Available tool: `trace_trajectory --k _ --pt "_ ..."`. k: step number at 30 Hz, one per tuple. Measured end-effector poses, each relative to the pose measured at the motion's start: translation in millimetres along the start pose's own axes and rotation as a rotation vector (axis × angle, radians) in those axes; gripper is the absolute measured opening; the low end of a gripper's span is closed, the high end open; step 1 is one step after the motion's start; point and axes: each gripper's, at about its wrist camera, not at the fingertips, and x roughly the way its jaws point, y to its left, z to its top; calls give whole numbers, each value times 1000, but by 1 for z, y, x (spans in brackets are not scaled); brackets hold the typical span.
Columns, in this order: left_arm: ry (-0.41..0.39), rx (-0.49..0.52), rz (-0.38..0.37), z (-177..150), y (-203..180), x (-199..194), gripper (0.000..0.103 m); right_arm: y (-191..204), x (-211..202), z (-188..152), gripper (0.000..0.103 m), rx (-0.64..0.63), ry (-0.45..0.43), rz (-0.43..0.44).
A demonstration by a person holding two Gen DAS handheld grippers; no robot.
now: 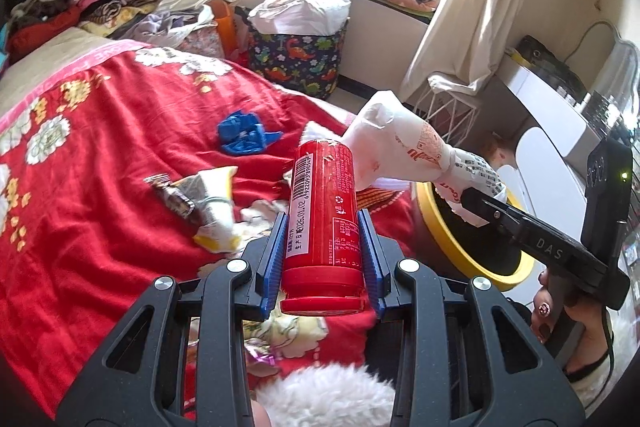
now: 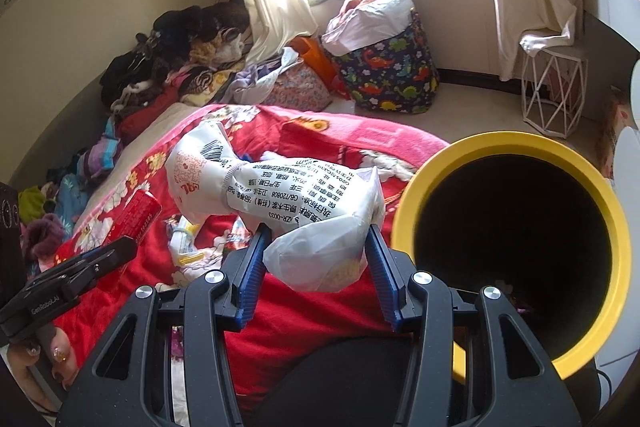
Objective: Collect trash
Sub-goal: 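Carry the red canister and white plastic bag over the yellow bin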
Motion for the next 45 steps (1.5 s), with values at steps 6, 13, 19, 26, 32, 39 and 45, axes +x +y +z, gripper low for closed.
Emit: trace_trajectory --k 6,13,19,26,32,39,45 --pt "-2 33 -26 2 -17 4 27 -19 -13 3 46 41 -29 -26" --pt "-3 69 -58 4 -37 9 27 -41 -25 6 46 88 -60 -61" --pt "3 109 -85 3 -60 17 27 -61 -35 9 46 124 -84 -98" --pt "7 148 -111 3 -82 25 27 -80 -44 7 46 161 -103 -134" --pt "11 180 -133 2 -101 32 27 -92 -49 6 46 186 -118 -159" --pt "13 210 -164 1 -122 39 27 -104 -53 6 46 210 -131 -188" --pt "14 235 -183 1 -139 45 27 -116 -58 5 46 241 -140 -211"
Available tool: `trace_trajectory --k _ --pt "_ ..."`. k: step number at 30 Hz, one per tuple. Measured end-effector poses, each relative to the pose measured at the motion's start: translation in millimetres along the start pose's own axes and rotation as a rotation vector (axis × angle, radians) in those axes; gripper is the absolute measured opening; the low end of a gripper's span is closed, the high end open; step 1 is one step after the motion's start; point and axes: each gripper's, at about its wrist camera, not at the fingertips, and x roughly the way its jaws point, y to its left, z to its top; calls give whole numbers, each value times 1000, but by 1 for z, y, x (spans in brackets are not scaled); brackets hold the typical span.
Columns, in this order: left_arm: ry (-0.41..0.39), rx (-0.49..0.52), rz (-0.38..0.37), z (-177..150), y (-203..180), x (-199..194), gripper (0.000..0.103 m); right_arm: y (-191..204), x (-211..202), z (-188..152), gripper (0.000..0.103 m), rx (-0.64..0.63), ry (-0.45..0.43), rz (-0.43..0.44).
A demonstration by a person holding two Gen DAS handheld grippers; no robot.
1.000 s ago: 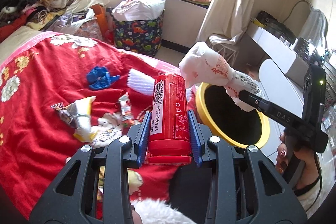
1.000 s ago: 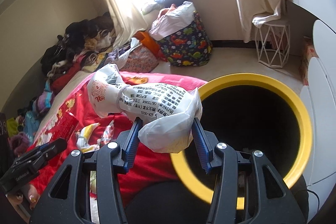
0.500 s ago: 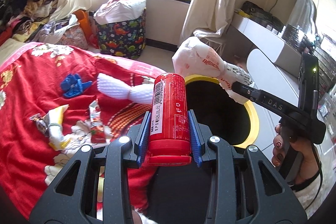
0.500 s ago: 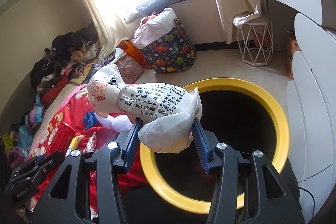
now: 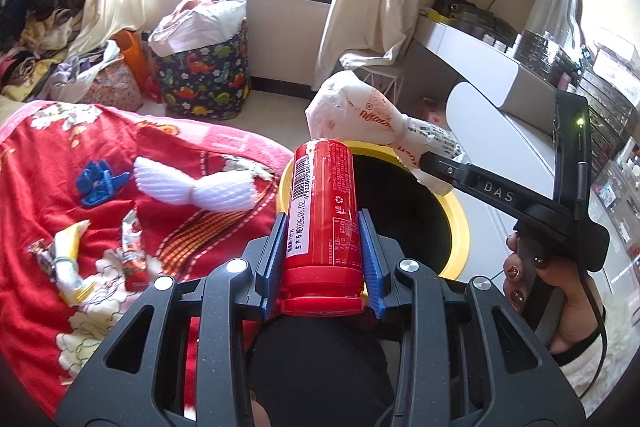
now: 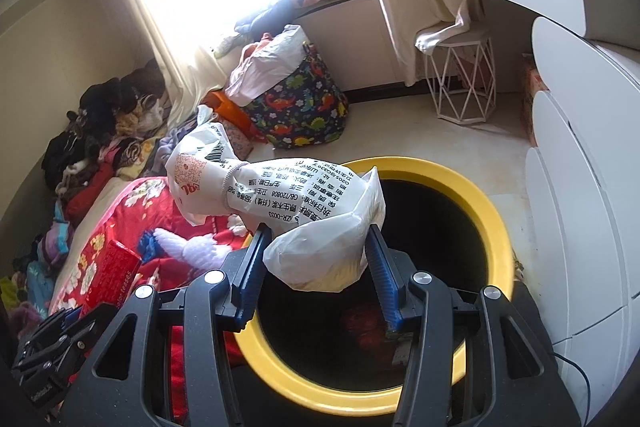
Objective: Collect trash
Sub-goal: 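Carry the red canister and white plastic bag over the yellow bin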
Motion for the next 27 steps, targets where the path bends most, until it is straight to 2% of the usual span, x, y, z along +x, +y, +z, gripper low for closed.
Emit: trace_trajectory --k 13,27 --pt "31 33 -29 -1 -23 27 27 -43 -1 3 46 72 -8 -70" --pt "78 52 -48 0 -37 64 28 -72 5 1 46 132 6 -138"
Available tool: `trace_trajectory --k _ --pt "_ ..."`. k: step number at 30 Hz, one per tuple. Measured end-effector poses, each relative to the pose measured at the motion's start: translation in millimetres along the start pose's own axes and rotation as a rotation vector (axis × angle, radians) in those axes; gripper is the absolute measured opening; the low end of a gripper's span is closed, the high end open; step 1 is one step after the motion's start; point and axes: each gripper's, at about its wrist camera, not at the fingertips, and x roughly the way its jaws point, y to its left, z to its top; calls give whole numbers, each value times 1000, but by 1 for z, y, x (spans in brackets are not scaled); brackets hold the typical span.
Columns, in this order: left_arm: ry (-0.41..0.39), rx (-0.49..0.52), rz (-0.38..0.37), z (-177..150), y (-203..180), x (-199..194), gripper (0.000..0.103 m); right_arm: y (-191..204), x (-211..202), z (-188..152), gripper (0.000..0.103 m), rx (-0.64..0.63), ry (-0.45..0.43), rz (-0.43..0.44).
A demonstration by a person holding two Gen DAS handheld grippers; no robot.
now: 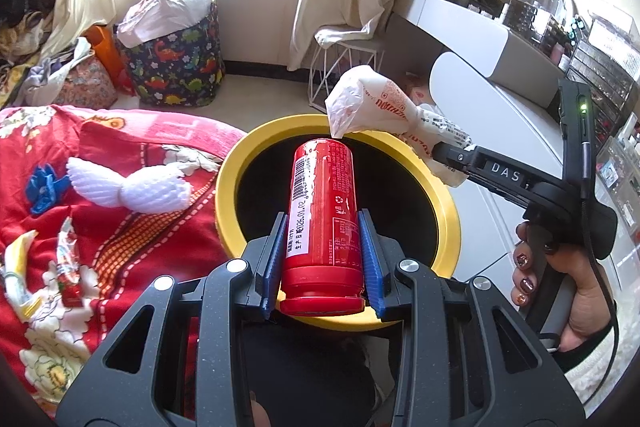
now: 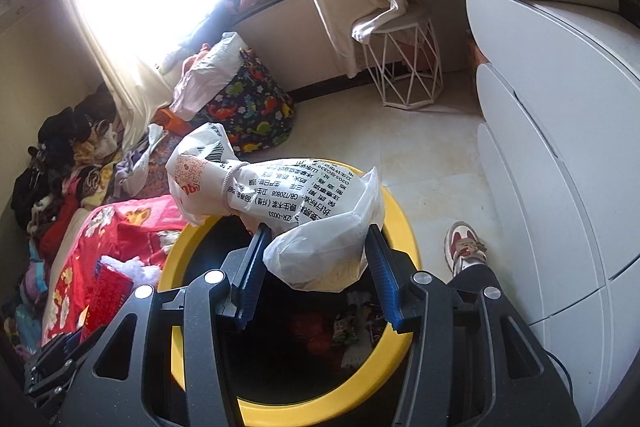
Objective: Collect trash
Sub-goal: 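Carry the red canister and white plastic bag over the yellow bin, then open both tools to drop the canister and bag into the bin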
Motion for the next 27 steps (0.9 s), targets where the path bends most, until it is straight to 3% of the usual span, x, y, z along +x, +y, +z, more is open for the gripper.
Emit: trace_trajectory --k 27 --pt "127 33 -11 -4 -13 68 28 -8 13 -1 48 3 24 -22"
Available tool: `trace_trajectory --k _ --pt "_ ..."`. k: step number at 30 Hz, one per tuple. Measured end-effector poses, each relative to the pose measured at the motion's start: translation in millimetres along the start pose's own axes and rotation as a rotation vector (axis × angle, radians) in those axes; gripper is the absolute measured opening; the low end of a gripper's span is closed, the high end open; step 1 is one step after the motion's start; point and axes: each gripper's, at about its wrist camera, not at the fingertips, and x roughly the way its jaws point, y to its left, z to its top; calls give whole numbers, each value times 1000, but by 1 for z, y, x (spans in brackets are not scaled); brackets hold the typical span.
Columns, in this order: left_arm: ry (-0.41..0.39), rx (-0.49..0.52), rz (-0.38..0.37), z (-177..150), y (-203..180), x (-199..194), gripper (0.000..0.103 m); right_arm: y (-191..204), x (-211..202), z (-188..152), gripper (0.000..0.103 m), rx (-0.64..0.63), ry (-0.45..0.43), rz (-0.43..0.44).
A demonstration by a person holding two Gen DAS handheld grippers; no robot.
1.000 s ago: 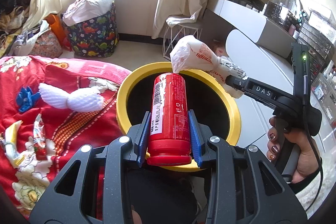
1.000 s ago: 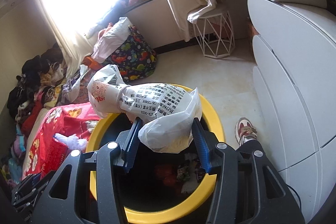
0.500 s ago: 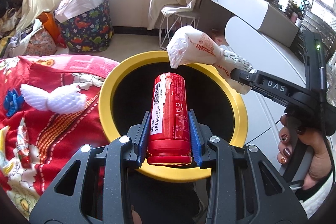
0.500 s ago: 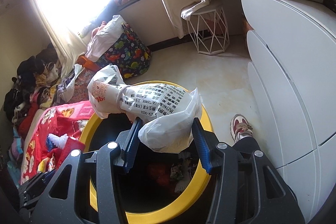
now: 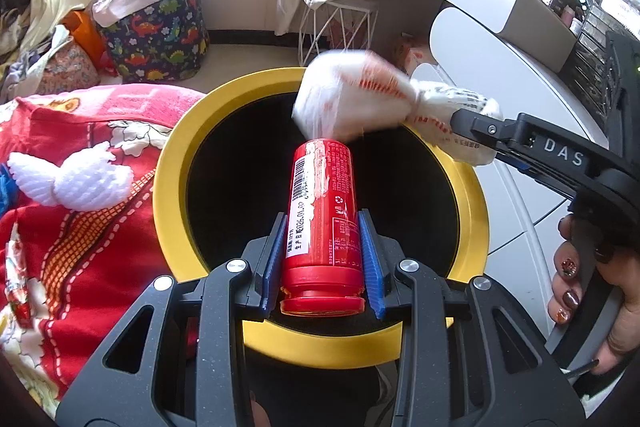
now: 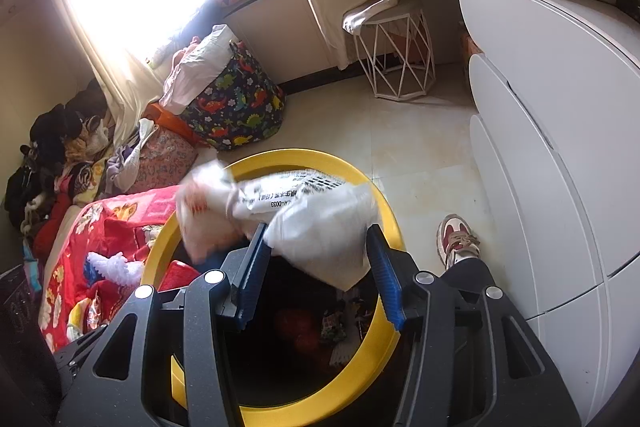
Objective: Collect trash
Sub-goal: 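Open both tools to drop the canister and bag into the bin, then move both open tools back toward the trash on the bedspread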
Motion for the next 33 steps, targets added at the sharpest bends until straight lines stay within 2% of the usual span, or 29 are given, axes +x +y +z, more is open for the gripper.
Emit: trace_trajectory --k 2,4,6,8,9,10,14,33 --pt "-2 -7 -7 1 2 0 30 0 1 -1 50 -1 1 -3" --pt "-11 -11 0 1 3 -1 53 -1 1 -2 53 4 -2 4" --pt "-22 -23 0 1 6 -5 58 -1 0 -2 59 9 -5 6" --pt "-29 -37 1 0 9 -8 72 0 0 -2 63 14 -10 7" --pt "-37 -48 1 0 10 -11 83 0 -1 -2 63 14 -13 6" --pt "-43 -54 -1 -1 11 -13 88 0 -1 -2 63 14 -14 5" --pt "-64 -60 12 0 11 -20 92 -1 -3 -1 65 19 -19 4" --pt "-134 -96 49 -5 26 -54 92 7 -13 2 68 -3 -35 22"
